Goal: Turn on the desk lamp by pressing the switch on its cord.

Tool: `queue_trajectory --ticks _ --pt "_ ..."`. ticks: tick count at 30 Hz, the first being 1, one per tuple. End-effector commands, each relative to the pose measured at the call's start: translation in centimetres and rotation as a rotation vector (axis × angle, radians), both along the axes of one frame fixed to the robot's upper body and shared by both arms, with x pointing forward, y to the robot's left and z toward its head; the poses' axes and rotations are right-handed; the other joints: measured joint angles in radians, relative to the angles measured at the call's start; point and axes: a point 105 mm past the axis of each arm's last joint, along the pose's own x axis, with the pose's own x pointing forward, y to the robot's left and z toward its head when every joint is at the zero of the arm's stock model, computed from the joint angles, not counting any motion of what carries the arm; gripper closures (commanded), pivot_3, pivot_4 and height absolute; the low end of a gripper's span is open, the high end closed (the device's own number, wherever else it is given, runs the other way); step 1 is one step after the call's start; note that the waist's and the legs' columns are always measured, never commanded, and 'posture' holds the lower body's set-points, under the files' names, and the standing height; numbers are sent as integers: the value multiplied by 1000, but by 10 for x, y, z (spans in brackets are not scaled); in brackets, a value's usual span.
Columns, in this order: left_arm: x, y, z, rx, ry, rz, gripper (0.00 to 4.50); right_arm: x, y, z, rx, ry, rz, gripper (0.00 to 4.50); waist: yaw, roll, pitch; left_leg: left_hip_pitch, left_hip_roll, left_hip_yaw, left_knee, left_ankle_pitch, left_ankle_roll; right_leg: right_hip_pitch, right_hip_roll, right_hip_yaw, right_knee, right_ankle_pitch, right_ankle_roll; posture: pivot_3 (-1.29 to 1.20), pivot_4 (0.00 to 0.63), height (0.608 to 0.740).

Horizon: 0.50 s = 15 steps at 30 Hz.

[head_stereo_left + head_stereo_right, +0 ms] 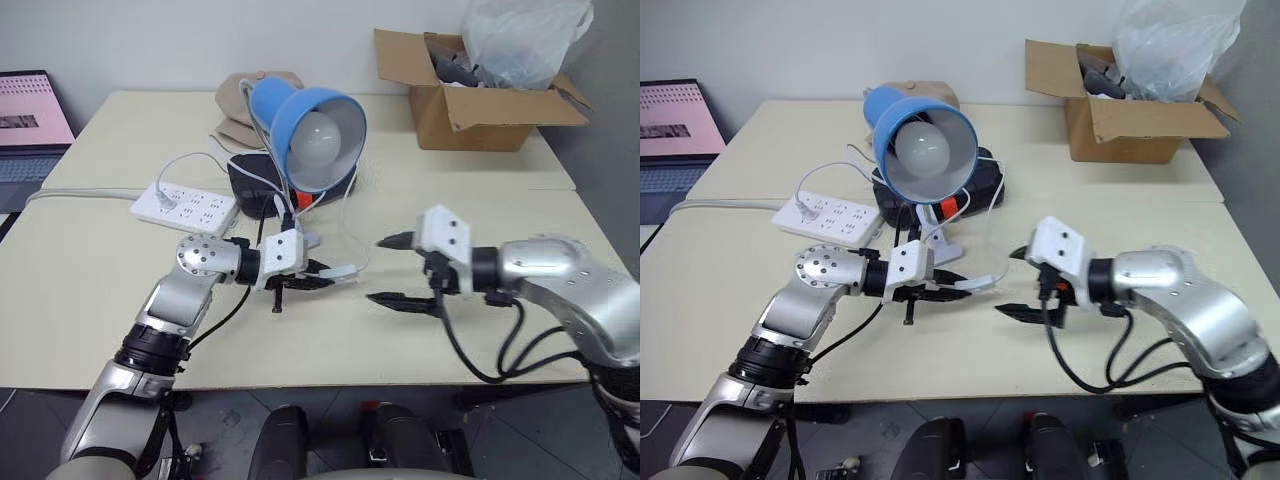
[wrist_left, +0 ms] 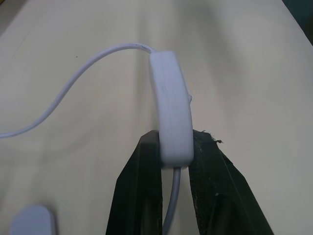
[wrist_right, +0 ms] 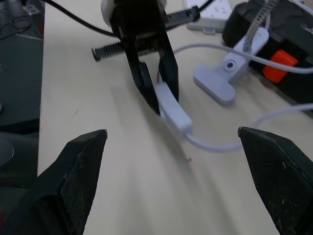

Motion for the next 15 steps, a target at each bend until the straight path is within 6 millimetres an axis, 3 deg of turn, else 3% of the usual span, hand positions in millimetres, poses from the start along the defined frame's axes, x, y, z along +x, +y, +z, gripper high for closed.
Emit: queue_trajectory --ticks 1,15 --pt "2 -4 9 7 -44 3 4092 8 16 -3 -32 -43 33 0 1 0 0 0 0 0 0 0 0 0 0 0 0 0 0 0 150 740" --pt "-1 -4 8 6 -45 14 4092 30 20 -20 -112 -85 50 0 4 0 0 -1 0 1 1 0 0 -1 0 0 0 0 0 0 150 740"
